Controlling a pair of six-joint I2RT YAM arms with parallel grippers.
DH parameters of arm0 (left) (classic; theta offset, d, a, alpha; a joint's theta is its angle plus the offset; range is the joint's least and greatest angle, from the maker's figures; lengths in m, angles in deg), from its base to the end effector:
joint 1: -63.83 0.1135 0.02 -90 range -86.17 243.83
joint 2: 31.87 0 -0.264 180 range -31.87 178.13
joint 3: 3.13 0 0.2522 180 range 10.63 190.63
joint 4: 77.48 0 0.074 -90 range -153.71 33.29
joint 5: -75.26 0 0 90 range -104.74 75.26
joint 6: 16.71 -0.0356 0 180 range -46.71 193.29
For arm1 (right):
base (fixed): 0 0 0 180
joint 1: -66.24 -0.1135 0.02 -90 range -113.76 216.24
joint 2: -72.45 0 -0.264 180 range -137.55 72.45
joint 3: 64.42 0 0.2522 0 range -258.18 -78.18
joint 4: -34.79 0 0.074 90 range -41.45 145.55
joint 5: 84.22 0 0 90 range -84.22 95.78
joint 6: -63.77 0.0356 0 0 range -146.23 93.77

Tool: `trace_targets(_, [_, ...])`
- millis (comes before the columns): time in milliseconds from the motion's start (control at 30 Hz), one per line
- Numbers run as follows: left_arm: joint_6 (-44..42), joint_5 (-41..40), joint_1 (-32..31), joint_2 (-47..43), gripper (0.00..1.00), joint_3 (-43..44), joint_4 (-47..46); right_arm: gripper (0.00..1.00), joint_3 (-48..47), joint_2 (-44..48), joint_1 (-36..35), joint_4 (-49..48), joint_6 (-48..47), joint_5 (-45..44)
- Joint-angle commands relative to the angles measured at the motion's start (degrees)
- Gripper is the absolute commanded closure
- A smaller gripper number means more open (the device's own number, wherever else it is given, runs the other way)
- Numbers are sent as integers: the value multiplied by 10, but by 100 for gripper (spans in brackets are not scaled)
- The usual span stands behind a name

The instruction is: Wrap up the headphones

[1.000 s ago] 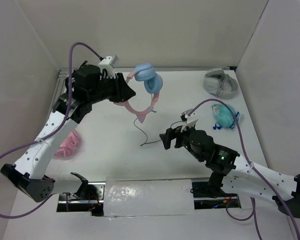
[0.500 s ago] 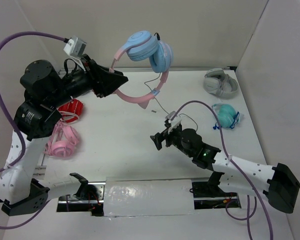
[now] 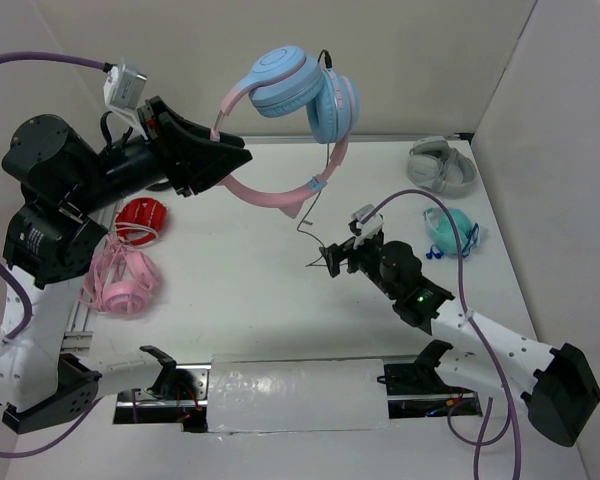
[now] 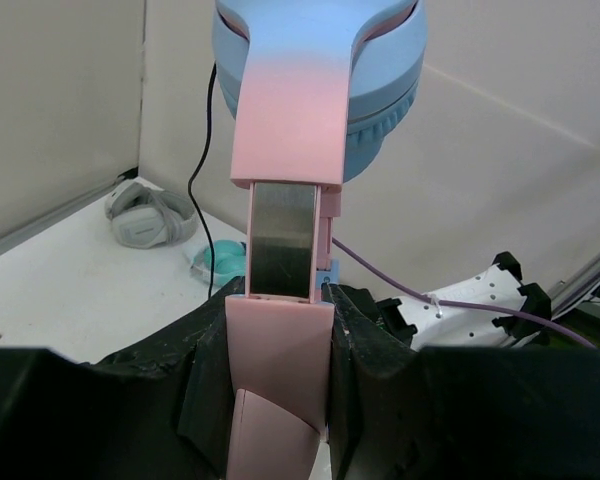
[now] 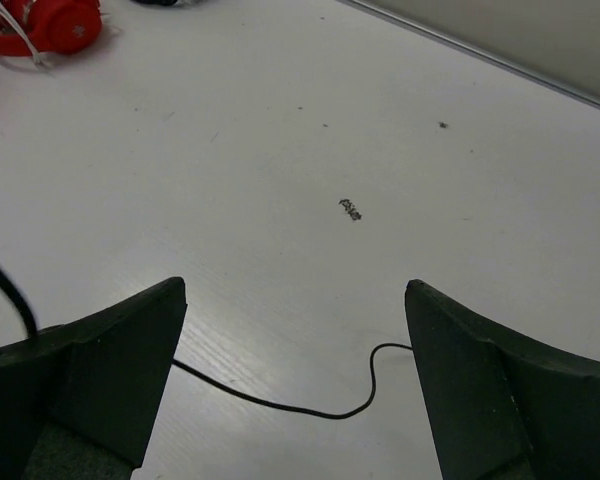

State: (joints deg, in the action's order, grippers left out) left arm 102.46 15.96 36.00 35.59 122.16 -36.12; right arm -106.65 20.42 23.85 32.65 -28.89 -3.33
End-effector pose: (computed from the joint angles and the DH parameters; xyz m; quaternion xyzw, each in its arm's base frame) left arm 0.1272 -0.0877 0.6005 0.2053 0.5796 -0.5079 0.6033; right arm 0.1621 0.1403 0.2641 -0.2392 0.7132 0.1668 0.6375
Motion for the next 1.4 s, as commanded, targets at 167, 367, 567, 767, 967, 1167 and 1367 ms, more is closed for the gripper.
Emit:
trace_targets(167, [18,44,0,13,100,83,-50,6,-4,-47,23,23,-25,105])
trace_targets(367, [5,38,0,5,100,96,-46,7,27,-26,30,0,7,75])
trace_targets(567, [-2,26,0,-17,100,52,-46,6,48,29,32,12,25,64])
trace_targets(767, [-10,15,0,-18,100,34,-38,6,54,43,33,41,22,103])
trace_targets(967, [-20,8,0,-2,100,53,-23,6,54,15,27,44,15,136])
trace_targets(1167, [-35,-15,0,12,100,67,-18,3,57,46,16,72,25,119])
trace_targets(1367, [-39,-22,0,22,100,74,-25,0,55,36,-4,83,23,103])
